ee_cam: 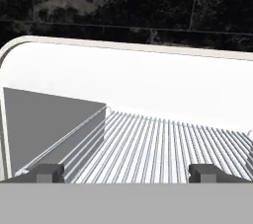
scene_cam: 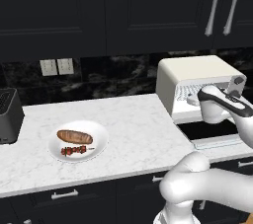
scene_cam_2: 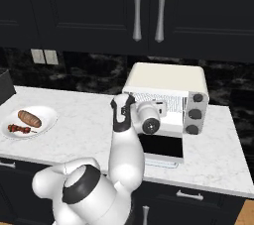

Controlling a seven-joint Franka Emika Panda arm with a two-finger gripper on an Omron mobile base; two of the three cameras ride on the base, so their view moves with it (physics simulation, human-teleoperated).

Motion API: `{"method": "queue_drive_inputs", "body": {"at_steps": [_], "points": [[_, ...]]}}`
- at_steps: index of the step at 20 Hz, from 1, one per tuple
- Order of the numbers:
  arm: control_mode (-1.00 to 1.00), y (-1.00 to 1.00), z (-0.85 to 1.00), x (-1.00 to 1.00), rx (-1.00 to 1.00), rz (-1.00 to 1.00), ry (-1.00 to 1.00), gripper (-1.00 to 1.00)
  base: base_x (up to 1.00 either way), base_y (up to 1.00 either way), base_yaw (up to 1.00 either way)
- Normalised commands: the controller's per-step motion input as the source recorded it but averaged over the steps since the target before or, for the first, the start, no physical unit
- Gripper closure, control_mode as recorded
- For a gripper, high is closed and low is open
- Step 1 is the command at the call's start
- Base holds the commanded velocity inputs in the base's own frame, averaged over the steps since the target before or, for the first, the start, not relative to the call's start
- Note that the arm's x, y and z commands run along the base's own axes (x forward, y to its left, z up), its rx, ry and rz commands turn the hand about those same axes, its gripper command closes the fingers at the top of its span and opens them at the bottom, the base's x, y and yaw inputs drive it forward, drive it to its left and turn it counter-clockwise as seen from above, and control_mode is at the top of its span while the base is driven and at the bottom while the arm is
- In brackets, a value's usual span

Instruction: Pick up the kebab skewer and baguette bread, and place them inside the toaster oven. Close the toaster oven door and start by setting the timer.

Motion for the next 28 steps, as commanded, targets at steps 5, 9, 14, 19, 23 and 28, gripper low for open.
{"method": "queue_drive_inputs", "body": {"at_steps": [5, 9, 14, 19, 23, 28], "points": [[-1.0, -0.09, -0.15, 0.09, 0.01, 0.0, 0.0, -1.0, 0.0, 0.0, 0.0], [-1.0, -0.04, -0.16, 0.07, 0.01, 0.0, 0.0, -1.0, 0.0, 0.0, 0.0], [-1.0, -0.04, -0.01, 0.17, 0.02, 0.0, 0.0, -1.0, 0.0, 0.0, 0.0], [-1.0, -0.09, -0.02, 0.08, 0.03, 0.0, 0.0, -1.0, 0.0, 0.0, 0.0], [-1.0, -0.02, 0.0, 0.25, 0.04, 0.0, 0.0, -1.0, 0.0, 0.0, 0.0], [-1.0, -0.02, -0.09, 0.26, 0.03, 0.0, 0.0, -1.0, 0.0, 0.0, 0.0]]}}
